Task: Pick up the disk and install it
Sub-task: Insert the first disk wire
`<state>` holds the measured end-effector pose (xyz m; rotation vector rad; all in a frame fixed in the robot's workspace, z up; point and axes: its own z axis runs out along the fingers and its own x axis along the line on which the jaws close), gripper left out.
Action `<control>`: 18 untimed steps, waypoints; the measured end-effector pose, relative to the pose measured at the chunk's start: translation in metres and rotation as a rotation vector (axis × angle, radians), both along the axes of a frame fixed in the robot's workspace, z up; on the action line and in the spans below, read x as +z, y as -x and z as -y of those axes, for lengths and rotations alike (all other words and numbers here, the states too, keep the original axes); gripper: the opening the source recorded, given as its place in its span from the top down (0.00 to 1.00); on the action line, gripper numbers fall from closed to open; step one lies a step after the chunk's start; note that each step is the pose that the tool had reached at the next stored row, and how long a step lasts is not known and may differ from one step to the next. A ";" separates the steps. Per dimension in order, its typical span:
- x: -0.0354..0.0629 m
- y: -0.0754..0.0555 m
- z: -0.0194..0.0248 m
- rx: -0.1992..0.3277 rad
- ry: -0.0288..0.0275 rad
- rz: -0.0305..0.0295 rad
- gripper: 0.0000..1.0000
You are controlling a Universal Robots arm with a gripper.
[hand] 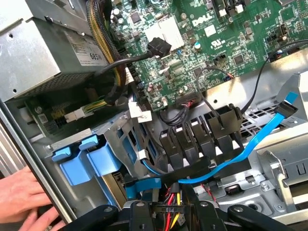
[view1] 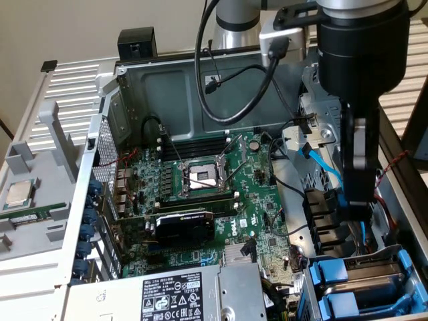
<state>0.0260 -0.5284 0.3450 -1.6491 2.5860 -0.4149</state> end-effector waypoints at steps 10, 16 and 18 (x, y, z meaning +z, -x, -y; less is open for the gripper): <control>0.0000 -0.002 0.0000 -0.036 0.0043 0.0097 0.65; -0.0001 -0.003 0.0007 -0.050 0.0042 0.0107 0.65; 0.0000 -0.004 0.0011 -0.055 0.0043 0.0110 0.65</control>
